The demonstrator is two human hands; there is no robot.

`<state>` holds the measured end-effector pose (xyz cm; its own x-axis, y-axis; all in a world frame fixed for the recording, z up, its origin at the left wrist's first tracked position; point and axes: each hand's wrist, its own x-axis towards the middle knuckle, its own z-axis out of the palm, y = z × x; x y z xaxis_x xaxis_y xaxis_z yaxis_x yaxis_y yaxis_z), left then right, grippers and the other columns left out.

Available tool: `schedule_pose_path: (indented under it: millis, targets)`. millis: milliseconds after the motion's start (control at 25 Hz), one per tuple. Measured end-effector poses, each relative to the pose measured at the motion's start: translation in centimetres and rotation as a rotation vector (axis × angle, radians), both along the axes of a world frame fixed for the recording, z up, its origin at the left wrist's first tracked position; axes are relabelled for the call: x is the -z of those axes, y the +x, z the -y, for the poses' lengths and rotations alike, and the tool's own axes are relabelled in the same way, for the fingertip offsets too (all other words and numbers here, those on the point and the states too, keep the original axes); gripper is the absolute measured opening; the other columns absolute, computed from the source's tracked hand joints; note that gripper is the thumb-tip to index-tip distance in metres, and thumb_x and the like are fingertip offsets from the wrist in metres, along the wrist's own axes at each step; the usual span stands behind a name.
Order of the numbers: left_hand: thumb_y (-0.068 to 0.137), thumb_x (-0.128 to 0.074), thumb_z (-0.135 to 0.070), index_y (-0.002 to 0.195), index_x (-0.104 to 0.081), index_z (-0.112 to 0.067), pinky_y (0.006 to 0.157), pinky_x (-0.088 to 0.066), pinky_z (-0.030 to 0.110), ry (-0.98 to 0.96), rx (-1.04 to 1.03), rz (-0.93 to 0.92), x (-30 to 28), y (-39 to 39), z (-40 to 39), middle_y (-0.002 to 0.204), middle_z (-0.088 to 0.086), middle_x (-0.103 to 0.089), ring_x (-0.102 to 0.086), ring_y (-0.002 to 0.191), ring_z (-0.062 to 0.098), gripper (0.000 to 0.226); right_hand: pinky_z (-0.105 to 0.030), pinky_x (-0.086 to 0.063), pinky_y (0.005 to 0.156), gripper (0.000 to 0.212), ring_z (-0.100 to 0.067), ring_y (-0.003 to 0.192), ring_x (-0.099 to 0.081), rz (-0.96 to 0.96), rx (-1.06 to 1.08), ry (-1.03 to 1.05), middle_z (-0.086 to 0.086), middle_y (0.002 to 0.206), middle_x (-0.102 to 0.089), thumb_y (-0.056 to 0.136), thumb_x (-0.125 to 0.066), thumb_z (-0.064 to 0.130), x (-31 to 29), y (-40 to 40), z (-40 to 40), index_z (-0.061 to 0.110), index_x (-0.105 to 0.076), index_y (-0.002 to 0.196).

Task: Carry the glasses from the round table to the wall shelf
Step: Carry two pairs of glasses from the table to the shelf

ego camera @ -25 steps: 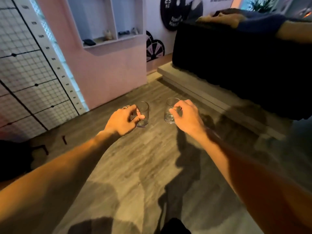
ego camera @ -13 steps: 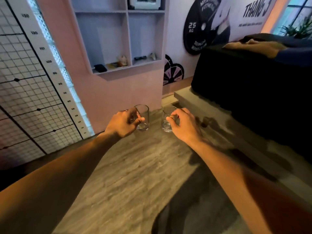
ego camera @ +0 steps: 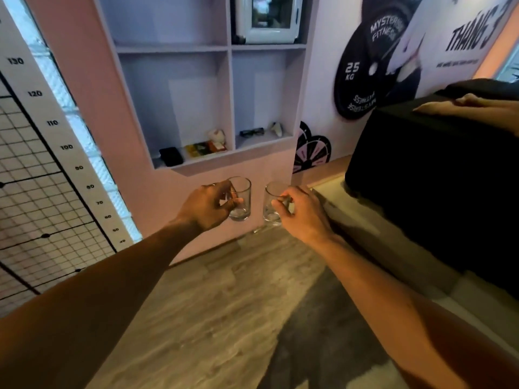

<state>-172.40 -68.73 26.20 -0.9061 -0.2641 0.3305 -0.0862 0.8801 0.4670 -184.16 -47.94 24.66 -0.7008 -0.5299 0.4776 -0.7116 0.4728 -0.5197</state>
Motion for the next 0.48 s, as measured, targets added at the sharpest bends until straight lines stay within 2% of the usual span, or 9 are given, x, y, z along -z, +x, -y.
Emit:
schedule_pose_path:
  millis: [120, 200, 360, 480]
  targets:
    - [0.09, -0.058, -0.045, 0.099, -0.06, -0.027, 0.079, -0.054, 0.04, -0.017, -0.041, -0.033, -3.8, -6.0, 5.7, 0.105, 0.004, -0.071, -0.066, 0.097, 0.024, 0.02, -0.029, -0.047, 0.072, 0.015, -0.015, 0.081, -0.055, 0.003, -0.026, -0.073, -0.003, 0.096, -0.06, 0.087, -0.067, 0.032, -3.0, -6.0, 5.7, 0.019, -0.063, 0.092]
    - [0.091, -0.058, -0.045, 0.105, -0.061, -0.023, 0.079, -0.054, 0.039, -0.054, -0.078, -0.08, -6.0, -9.3, 8.7, 0.108, 0.007, -0.071, -0.066, 0.096, 0.027, 0.026, -0.033, -0.051, 0.074, 0.016, -0.017, 0.084, -0.058, -0.023, -0.059, -0.087, -0.003, 0.098, -0.062, 0.088, -0.066, 0.033, -5.2, -9.7, 9.3, 0.019, -0.063, 0.094]
    - [0.091, -0.059, -0.042, 0.1, -0.06, -0.023, 0.08, -0.054, 0.037, -0.076, -0.144, -0.142, -10.0, -15.7, 14.8, 0.105, 0.004, -0.072, -0.067, 0.097, 0.022, 0.021, -0.034, -0.053, 0.072, 0.017, -0.02, 0.084, -0.06, -0.098, -0.141, -0.117, -0.007, 0.1, -0.062, 0.09, -0.064, 0.033, -9.3, -18.4, 17.4, 0.017, -0.064, 0.095]
    - [0.091, -0.06, -0.04, 0.097, -0.06, -0.019, 0.074, -0.046, 0.028, -0.082, -0.236, -0.244, -13.7, -18.9, 19.3, 0.102, 0.003, -0.07, -0.065, 0.094, 0.016, 0.022, -0.031, -0.049, 0.072, 0.018, -0.017, 0.084, -0.057, -0.154, -0.244, -0.15, -0.002, 0.097, -0.059, 0.091, -0.063, 0.035, -12.9, -24.0, 22.8, 0.018, -0.063, 0.096]
